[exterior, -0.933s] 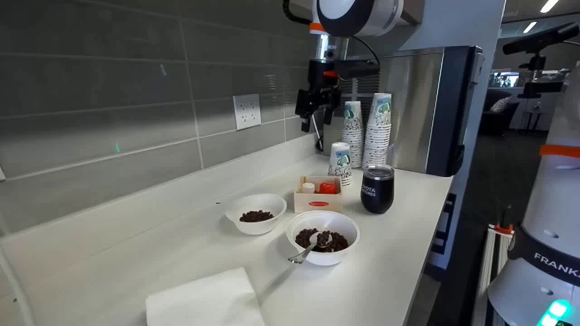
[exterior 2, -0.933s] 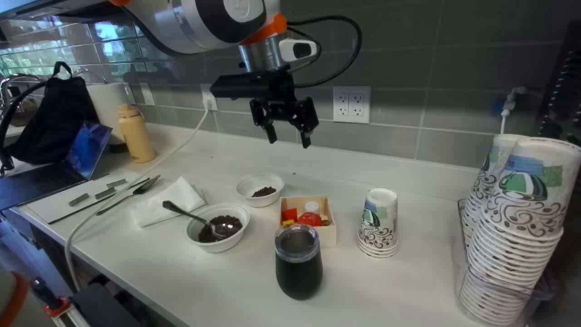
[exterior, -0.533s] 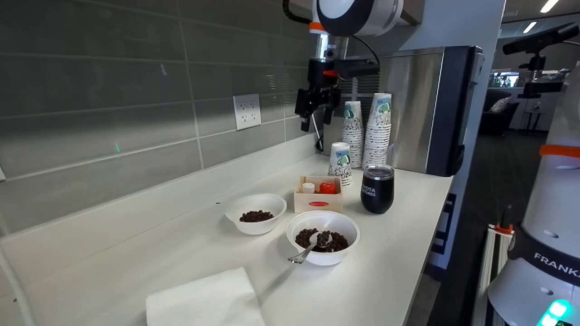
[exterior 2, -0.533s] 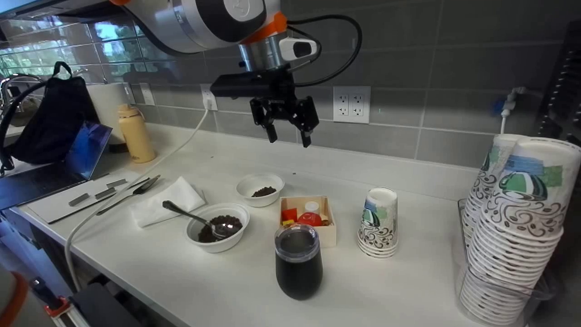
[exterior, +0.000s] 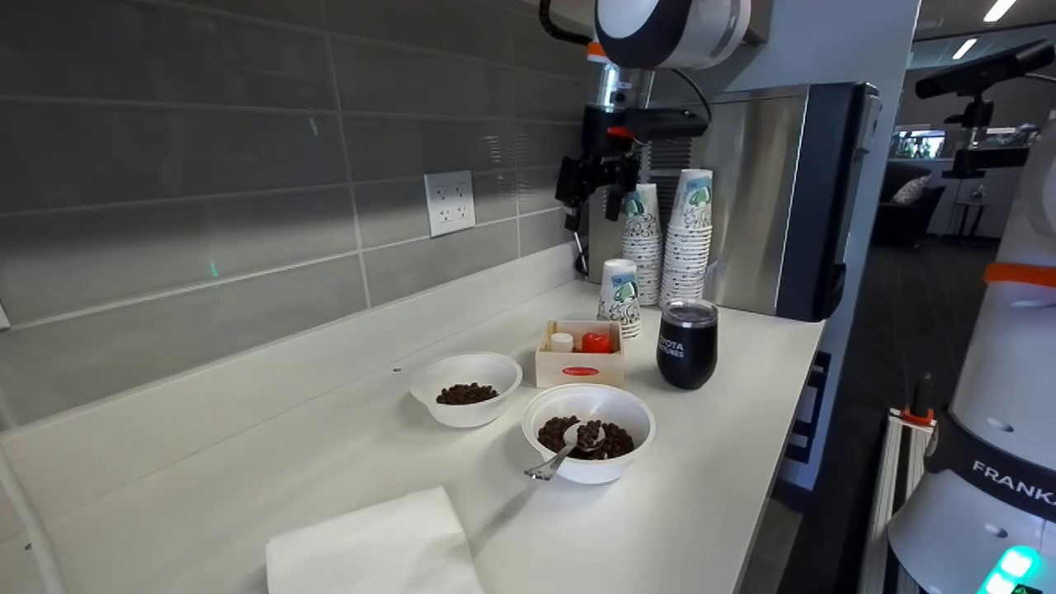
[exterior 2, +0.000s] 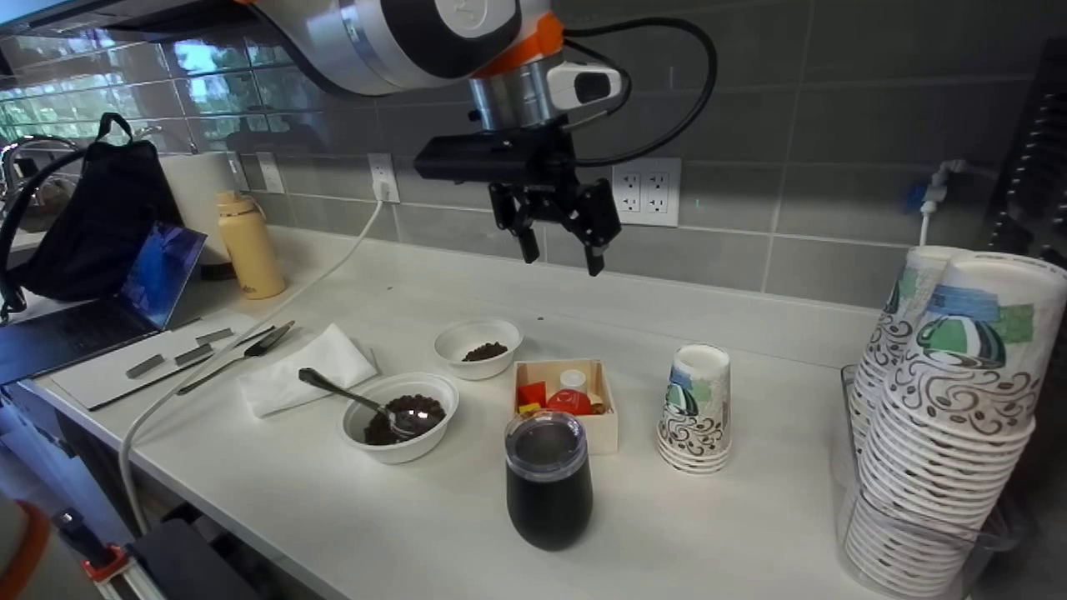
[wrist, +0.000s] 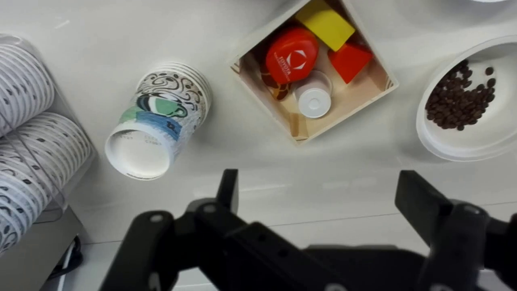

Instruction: Put the cups on the counter on the stack on the right

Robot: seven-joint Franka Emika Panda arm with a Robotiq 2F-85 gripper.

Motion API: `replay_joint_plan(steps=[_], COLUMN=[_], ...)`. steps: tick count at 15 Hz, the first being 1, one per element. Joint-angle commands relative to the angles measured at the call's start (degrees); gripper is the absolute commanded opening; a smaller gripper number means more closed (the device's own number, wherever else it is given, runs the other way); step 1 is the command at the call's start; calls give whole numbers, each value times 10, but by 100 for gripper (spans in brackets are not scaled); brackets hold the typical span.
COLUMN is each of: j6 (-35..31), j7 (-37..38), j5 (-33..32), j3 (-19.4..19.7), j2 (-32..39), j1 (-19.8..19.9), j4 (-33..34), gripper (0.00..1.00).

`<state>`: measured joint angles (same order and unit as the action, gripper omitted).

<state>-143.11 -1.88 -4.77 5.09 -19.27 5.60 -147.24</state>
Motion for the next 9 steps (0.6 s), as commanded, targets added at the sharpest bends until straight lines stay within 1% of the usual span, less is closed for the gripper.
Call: replay_joint_plan(steps=[1,3,5,7,9], j6=[-59,-90,-100,-97,-82], j7=[-60,-95,-129,-155,-172], j5=[37,73,112,147,176], j3=[53,89,119,138,148], j2=[6,15,33,57,86], j1=[7,2,-5,-9,-9], j4=[-4,-1,11,26,44], gripper=[100,100,100,100,100])
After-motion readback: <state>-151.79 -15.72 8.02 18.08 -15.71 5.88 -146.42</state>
